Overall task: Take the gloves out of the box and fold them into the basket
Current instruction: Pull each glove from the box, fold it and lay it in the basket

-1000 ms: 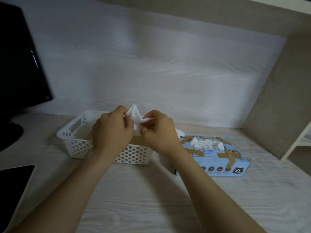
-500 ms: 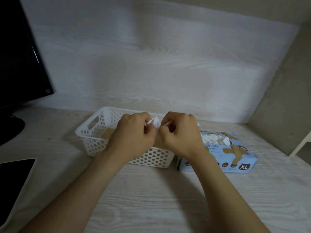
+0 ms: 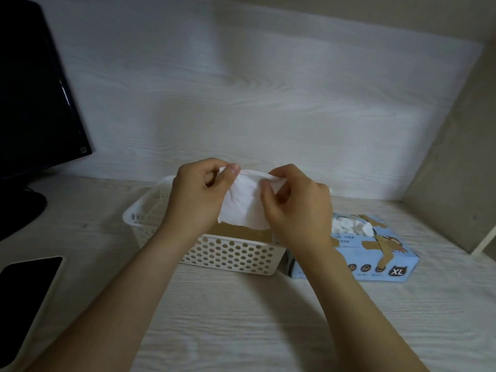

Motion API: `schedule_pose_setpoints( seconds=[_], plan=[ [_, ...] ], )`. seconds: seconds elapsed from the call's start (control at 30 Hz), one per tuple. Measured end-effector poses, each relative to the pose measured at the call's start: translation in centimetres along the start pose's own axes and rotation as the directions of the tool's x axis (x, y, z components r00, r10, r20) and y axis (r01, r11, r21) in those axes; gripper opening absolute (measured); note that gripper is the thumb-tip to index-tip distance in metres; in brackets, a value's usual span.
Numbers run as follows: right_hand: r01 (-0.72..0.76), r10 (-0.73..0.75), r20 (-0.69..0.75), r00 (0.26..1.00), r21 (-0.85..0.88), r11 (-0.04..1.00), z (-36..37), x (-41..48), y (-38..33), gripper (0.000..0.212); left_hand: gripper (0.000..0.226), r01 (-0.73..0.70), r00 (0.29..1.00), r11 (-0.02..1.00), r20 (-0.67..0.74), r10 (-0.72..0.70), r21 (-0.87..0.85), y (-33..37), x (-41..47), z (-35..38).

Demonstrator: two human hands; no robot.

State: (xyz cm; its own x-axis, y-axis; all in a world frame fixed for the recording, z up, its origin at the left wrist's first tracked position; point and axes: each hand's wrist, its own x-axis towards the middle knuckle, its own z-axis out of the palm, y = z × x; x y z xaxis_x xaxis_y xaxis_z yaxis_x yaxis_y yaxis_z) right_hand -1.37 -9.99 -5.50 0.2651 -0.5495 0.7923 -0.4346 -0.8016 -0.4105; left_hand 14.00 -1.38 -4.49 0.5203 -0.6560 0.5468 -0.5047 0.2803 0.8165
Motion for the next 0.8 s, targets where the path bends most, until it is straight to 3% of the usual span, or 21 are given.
schedule_pose_setpoints(
  seconds=[0.07,0.17,0.27,0.37,0.47,0.57,0.67,0.8],
  plan=[
    [-0.039,0.024,-0.079,0.997,-0.19,0.981,0.1,0.1,0.5,0.01,0.019,-0.034,0.998,0.999,-0.059,0.034,0.007,-0.3,0.2,-0.1],
    [-0.099,0.042,-0.212,0.976,-0.265,0.959,0.3,0.4,1.2,0.009,0.021,-0.043,0.997,0.998,-0.065,0.047,0.05,-0.8,0.5,-0.2],
    [-0.096,0.096,-0.193,0.976,0.01,0.995,-0.3,0.5,0.8,0.008,0.026,-0.047,0.998,0.996,-0.028,0.049,0.076,-0.8,0.6,-0.2],
    [-0.15,0.205,-0.126,0.971,0.35,0.925,-1.5,0.7,-0.3,0.008,0.036,-0.033,0.998,0.996,-0.045,0.037,0.08,-0.7,0.9,-0.6],
    [-0.193,0.249,-0.075,0.966,0.437,0.879,-2.1,1.3,-0.9,0.012,0.04,0.031,0.999,0.999,-0.044,-0.03,0.014,-0.6,1.3,-1.4],
    [-0.333,0.356,0.045,0.933,0.478,0.813,-2.2,2.7,-1.4,0.009,0.023,0.168,0.985,0.98,-0.023,-0.172,-0.104,-0.2,1.5,-2.2],
    [-0.543,0.45,0.308,0.839,0.41,0.733,-1.3,4.3,-1.3,0.007,0.013,0.349,0.936,0.919,0.018,-0.352,-0.184,-0.4,2.2,-3.5],
    [-0.67,0.488,0.535,0.69,0.215,0.711,1.6,5.6,-1.2,0.02,0.036,0.555,0.829,0.815,0.028,-0.559,-0.168,-1.4,3.0,-4.9]
  ],
)
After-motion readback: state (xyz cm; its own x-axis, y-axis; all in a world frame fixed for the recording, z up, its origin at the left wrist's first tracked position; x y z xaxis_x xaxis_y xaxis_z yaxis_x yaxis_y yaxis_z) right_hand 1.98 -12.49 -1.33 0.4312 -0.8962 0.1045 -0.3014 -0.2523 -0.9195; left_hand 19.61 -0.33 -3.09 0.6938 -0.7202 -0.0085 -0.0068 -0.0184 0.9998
